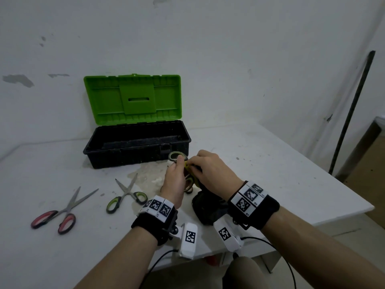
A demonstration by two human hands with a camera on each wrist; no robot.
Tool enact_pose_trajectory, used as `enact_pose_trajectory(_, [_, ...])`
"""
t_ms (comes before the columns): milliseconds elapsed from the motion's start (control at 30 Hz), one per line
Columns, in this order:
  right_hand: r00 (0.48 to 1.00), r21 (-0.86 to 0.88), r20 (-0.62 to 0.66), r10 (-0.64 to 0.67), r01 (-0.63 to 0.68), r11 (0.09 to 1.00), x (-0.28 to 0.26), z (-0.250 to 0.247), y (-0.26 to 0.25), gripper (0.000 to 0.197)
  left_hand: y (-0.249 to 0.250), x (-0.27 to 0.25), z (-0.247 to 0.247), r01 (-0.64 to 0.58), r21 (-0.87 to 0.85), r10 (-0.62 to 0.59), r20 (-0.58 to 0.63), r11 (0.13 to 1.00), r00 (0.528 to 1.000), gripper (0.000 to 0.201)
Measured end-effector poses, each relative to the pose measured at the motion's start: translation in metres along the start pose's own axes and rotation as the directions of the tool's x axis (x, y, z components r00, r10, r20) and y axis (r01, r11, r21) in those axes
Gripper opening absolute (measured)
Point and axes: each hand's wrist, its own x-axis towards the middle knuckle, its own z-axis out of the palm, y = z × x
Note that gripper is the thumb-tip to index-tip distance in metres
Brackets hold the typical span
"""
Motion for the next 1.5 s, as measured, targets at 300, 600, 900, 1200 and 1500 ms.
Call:
enact_pose_trajectory(300, [0.998,-0.035,0.061,-0.032,0.034,0.999,0.0,-0.004,-0.002,0.023,-0.003,-0.002,-0.002,-0.004,-0.005,0.004,0.002,1.0,1.0,0.052])
enact_pose_trajectory(600, [0.993,-0.029,0.081,-0.088,0.091,0.995,-0.003,-0.011,0.002,0.02,-0.004,-0.003,-0.002,-0.059,0.087,0.058,0.008,0.995,0.998,0.049])
enact_pose_trajectory(900, [0.993,0.022,-0.117,0.034,-0.032,0.999,-0.002,-0.019,0.02,0.02,0.003,0.0,0.0,-0.055,-0.014,0.054,-0.022,0.998,0.998,0.049])
enact_pose_trajectory(1200, [0.992,0.07,0.045,-0.117,0.114,0.991,-0.011,-0.004,0.015,0.019,0.0,0.002,-0.001,-0.052,-0.023,0.052,-0.021,0.998,0.998,0.044])
enact_pose_trajectory(1500, [0.998,-0.014,-0.045,-0.051,0.05,0.999,-0.007,-0.005,0.019,0.022,-0.002,0.003,-0.001,-0.048,-0.001,0.048,-0.028,0.999,0.998,0.048])
